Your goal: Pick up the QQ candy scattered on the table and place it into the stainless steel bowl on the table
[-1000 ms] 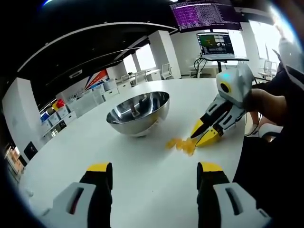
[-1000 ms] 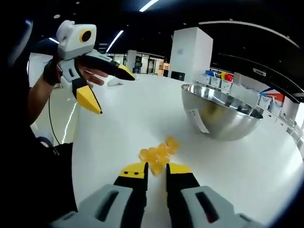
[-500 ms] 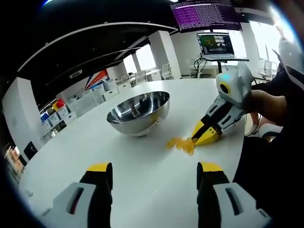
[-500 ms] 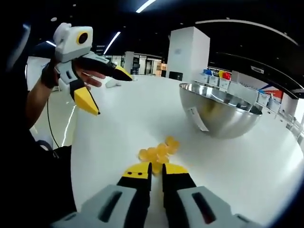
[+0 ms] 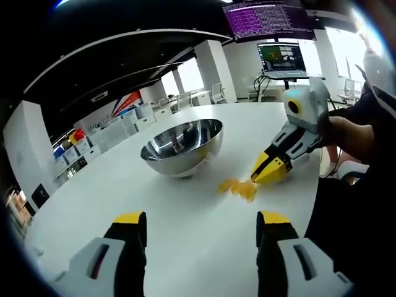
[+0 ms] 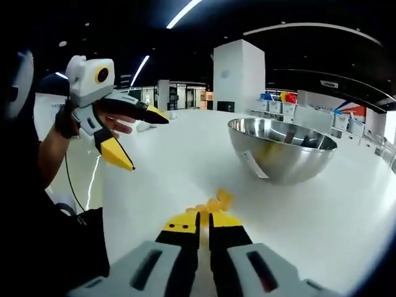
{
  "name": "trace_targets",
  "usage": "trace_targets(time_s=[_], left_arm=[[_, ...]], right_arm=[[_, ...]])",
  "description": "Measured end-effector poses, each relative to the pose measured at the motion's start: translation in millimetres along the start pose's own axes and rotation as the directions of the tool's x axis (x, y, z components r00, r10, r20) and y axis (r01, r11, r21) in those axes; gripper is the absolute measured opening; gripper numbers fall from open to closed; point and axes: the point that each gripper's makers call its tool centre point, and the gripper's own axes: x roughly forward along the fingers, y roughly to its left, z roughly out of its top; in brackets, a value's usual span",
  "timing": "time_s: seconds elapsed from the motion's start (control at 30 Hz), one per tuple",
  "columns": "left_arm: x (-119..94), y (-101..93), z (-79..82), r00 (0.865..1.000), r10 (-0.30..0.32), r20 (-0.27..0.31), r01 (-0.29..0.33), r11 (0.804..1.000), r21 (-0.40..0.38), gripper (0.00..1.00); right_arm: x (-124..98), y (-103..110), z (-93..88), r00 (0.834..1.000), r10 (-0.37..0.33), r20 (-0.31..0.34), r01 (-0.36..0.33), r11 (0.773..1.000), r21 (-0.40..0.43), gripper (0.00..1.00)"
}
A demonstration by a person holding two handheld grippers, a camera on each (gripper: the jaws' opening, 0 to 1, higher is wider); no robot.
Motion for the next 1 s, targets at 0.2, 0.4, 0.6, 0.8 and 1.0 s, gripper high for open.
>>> trace_targets(time_s=[0.2, 0.4, 0.6, 0.8, 1.0], left_arm=[[0.8, -0.6, 2.4, 1.000, -0.002, 0.002, 0.002, 1.000, 0.005, 0.72], [1.6, -2.6, 2.8, 1.000, -0.007, 0.001, 0.007, 1.000, 0.008, 0.72], [0.4, -2.2, 4.3, 1.000, -0.004, 0.002, 0.004, 1.000, 0.012, 0.72], [-0.9, -2.8, 5.7, 1.000, -0.005, 0.006, 0.005, 1.000, 0.015, 0.72], [-1.9, -2.3, 4.8, 1.000, -0.003, 0.006, 0.003, 1.000, 0.013, 0.72]], right_arm=[[-8.7, -3.1, 6.1, 1.000, -0.010, 0.017, 0.010, 1.000, 0.005, 0.03], [-16.0, -6.9, 10.5, 0.999, -0.029, 0.025, 0.029, 1.000, 0.003, 0.03], [-21.4, -13.5, 21.6, 0.998, -0.046, 0.048, 0.046, 0.999, -0.005, 0.03], [-28.4, -23.9, 40.8, 0.994, -0.073, 0.087, 0.076, 0.997, -0.025, 0.02], [-35.6, -36.5, 62.8, 0.986, -0.100, 0.131, 0.108, 0.993, -0.054, 0.02]])
